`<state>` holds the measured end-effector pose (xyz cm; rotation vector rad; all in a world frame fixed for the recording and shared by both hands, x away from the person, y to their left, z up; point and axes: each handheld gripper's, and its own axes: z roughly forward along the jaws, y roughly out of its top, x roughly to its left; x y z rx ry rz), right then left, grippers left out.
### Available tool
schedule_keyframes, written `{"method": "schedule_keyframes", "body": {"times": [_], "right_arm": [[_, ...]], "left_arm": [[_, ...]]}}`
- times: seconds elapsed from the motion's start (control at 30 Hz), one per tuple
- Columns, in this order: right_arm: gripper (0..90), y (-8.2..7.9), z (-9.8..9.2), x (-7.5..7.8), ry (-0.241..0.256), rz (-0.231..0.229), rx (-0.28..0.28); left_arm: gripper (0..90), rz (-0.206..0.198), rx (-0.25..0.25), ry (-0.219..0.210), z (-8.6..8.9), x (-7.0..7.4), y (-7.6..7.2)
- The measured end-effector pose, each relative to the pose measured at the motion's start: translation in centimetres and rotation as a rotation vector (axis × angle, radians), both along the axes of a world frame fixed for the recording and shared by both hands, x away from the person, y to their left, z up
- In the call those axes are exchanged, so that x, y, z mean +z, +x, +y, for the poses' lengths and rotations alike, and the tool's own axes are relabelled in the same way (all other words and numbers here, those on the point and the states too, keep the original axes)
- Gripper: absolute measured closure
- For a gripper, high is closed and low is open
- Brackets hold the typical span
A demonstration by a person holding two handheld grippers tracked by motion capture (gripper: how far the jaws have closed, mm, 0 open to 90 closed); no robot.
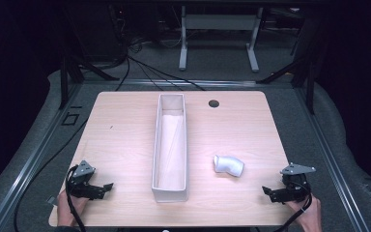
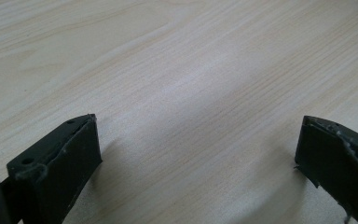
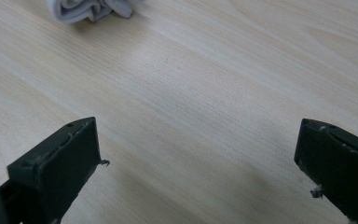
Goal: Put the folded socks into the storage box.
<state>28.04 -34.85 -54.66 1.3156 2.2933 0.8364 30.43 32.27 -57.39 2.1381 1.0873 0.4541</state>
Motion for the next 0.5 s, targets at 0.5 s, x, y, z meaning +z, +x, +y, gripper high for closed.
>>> {"method": "schedule_keyframes", "body": {"times": [0.5], "right_arm": [[0.3,1.3,3.1,4.5,-0.116,0.021,0.116]], "left_arm": [[0.0,0.0,0.0,0.002,0.0,0.0,0.0]]}}
